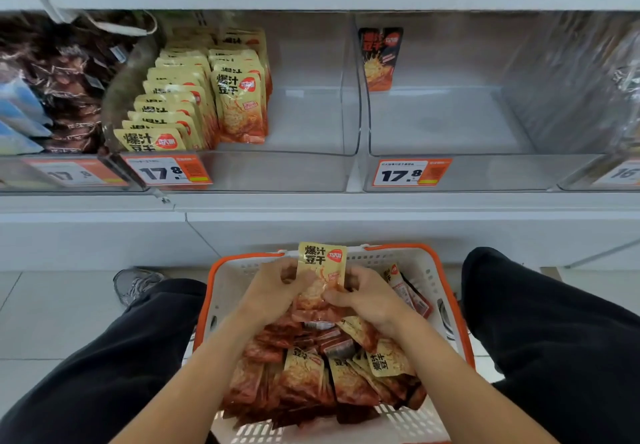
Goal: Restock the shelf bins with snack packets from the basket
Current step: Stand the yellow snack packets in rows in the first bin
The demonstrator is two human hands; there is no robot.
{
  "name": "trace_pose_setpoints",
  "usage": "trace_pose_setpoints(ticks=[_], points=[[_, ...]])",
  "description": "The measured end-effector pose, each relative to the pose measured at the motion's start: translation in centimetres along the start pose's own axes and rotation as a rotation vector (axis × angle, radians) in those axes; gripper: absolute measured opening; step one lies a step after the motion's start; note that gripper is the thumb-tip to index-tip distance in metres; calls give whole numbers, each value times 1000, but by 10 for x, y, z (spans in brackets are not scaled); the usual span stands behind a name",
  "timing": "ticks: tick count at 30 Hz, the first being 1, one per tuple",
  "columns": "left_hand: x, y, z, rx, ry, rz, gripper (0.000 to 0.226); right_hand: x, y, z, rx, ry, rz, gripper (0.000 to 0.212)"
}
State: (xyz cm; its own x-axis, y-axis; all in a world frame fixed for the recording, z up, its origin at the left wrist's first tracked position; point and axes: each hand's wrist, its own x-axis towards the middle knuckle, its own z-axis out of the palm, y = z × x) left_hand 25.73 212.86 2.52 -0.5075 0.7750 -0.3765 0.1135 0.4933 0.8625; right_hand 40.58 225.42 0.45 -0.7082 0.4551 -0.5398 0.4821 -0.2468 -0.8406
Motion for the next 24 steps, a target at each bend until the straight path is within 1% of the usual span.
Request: trace_pose_setpoints(ticks=[2,5,6,8,11,13,16,18,20,21,22,24], points=[[3,19,-15,51,-7,70,6,-2,-13,-2,21,4,-61,31],[6,45,-34,144,-44,182,6,-8,-34,-3,17,22,-187,37],[7,53,-41,177,-66,229,5,-10,-40,-3,-22,53,-242,38],[8,66,-52,227,-115,316,6,-16,-57,0,-117,139,-347,32],[11,75,-64,192,-157,371,8,-24,-78,4,-184,237,-457,23],[12,76,-66,119,-121,397,6,-26,-89,7,-250,299,-513,20],[11,83,-69,24,-19,481,5,-23,-110,9,-400,416,-635,19],[11,93,-75,27,71,598,12,-22,-131,10,-450,553,-811,21],[12,100,-88,97,272,694,26,-21,-157,12,-430,686,-1011,23],[14,102,-97,155,397,732,30,-20,-171,13,-407,711,-1087,25],[16,101,-106,222,503,755,30,-19,-185,16,-395,711,-1140,28],[21,94,-124,353,628,755,31,-8,-209,20,-429,692,-1188,29]])
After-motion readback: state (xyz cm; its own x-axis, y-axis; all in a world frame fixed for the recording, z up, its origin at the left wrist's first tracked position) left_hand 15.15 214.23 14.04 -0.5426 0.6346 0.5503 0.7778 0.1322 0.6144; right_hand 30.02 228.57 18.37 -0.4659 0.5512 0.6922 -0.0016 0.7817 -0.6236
